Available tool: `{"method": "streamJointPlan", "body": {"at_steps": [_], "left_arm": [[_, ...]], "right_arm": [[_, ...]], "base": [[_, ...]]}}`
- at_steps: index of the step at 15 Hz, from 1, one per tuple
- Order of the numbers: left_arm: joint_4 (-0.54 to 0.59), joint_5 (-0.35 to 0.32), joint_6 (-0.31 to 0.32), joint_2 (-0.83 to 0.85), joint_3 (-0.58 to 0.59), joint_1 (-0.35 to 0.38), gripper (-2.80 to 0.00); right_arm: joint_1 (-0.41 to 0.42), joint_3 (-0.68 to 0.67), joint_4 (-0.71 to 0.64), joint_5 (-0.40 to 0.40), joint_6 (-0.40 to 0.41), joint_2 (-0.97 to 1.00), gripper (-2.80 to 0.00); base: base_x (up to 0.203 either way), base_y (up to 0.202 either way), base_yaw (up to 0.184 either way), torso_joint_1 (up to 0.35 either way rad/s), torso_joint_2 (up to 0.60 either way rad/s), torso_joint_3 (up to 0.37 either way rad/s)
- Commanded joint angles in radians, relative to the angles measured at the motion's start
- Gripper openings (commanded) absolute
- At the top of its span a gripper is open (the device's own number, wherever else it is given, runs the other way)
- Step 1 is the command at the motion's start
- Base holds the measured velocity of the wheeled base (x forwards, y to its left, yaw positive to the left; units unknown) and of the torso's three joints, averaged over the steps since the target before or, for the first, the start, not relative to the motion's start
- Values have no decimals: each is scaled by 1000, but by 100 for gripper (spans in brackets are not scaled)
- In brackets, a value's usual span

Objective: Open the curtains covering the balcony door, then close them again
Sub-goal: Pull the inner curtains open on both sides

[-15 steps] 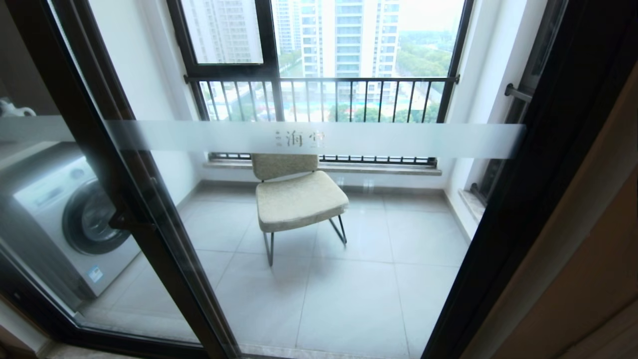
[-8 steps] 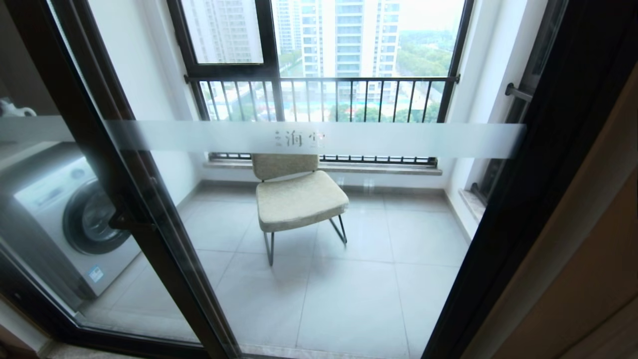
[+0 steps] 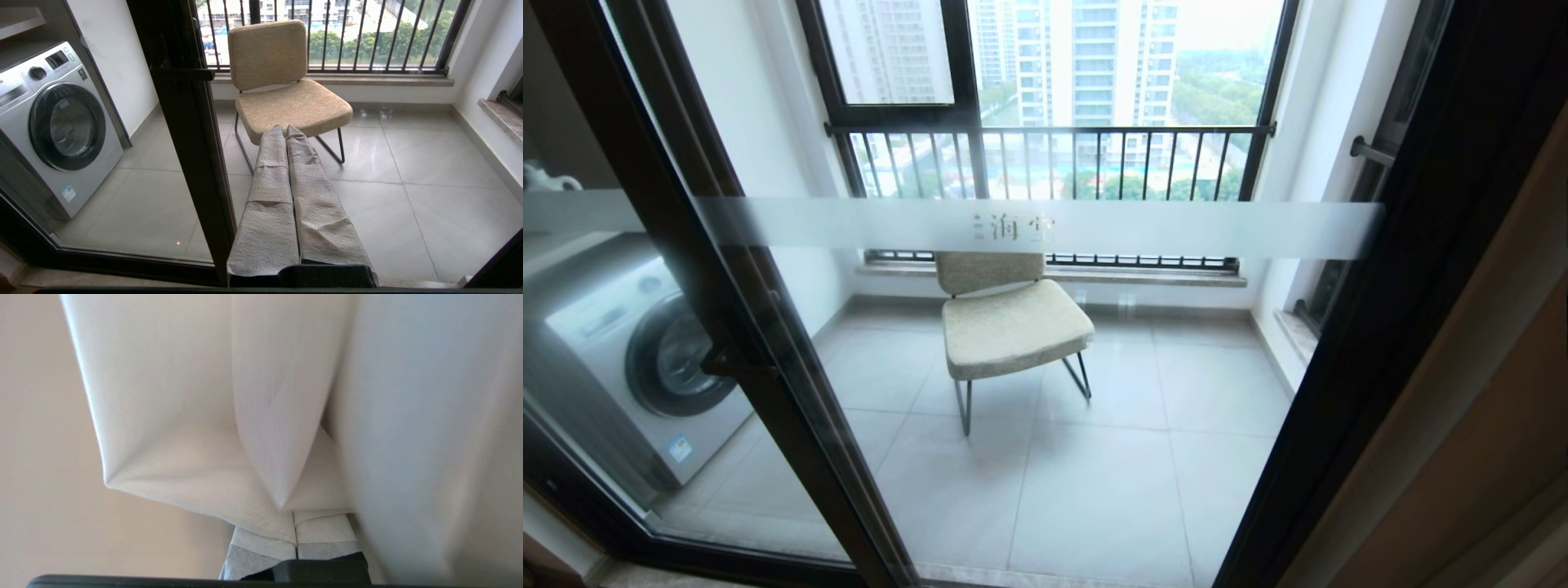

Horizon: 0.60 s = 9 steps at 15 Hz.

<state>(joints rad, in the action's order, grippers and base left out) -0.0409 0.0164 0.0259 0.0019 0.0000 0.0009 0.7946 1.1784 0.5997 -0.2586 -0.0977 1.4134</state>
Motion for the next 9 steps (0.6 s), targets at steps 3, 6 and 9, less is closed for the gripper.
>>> {"method": "streamJointPlan", "body": {"at_steps": [3, 6, 9], "left_arm": [[-1, 0, 0, 0, 0, 1, -280], [-1, 0, 0, 0, 0, 0, -280], [-1, 0, 0, 0, 0, 1, -280]], "right_arm": [[-145, -52, 7, -4, 0, -84, -280], [-209, -70, 8, -4, 3, -97, -280], [-226, -80, 8, -5, 7, -102, -280]], "base": [[0, 0, 0, 0, 0, 0], [0, 0, 0, 0, 0, 0], [0, 0, 0, 0, 0, 0]]}}
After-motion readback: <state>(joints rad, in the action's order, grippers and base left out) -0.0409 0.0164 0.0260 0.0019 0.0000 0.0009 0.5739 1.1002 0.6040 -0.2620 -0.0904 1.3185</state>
